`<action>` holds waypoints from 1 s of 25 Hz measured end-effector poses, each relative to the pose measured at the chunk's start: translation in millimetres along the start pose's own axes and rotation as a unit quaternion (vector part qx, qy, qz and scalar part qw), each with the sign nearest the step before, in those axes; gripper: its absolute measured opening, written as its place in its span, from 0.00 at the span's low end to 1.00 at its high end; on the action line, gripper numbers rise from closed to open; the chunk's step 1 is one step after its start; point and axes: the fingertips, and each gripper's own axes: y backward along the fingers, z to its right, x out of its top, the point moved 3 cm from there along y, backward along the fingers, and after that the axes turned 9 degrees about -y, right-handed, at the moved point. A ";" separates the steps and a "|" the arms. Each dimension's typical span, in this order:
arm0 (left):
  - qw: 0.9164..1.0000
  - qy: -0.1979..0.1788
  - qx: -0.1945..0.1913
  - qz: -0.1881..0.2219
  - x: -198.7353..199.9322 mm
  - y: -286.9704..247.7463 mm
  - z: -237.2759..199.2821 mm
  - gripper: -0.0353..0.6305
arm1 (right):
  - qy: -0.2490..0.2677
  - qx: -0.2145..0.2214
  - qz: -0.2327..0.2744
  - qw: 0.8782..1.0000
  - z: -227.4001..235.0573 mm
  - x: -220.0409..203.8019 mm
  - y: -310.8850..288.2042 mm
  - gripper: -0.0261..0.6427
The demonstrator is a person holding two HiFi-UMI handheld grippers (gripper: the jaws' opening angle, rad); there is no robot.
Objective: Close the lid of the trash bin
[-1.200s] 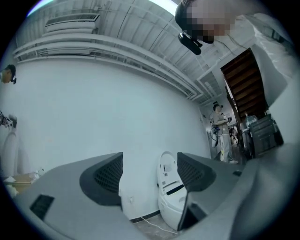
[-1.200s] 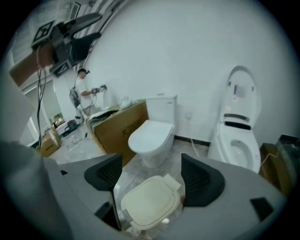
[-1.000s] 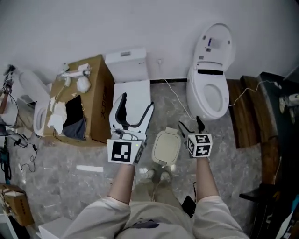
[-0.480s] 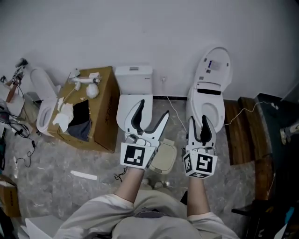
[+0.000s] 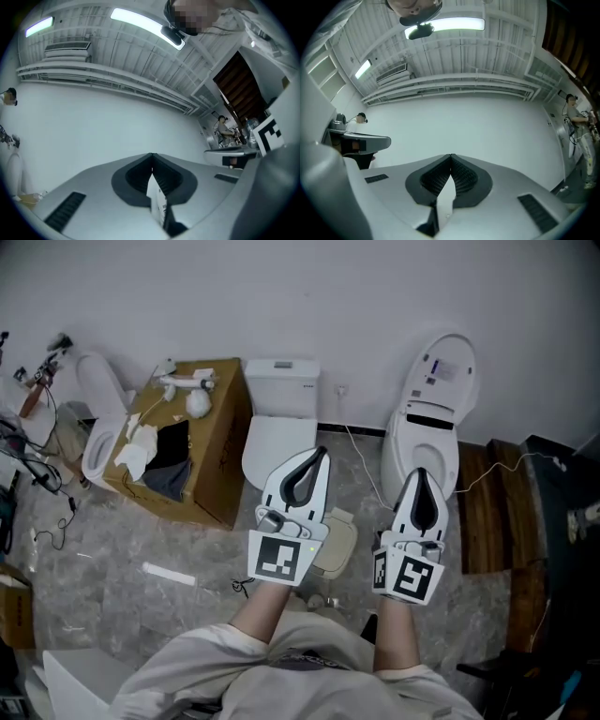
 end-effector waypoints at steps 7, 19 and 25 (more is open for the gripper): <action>1.000 0.004 -0.006 0.028 19.2 10.6 -8.4 0.05 | 0.003 0.016 0.045 0.999 -27.9 24.7 13.9 0.05; 0.999 -0.003 -0.017 0.044 24.8 2.8 -9.9 0.05 | 0.019 0.028 0.068 0.997 -39.8 34.8 14.3 0.05; 0.999 -0.005 -0.014 0.040 20.6 1.5 -14.6 0.05 | 0.019 0.028 0.069 0.997 -40.7 34.2 11.9 0.05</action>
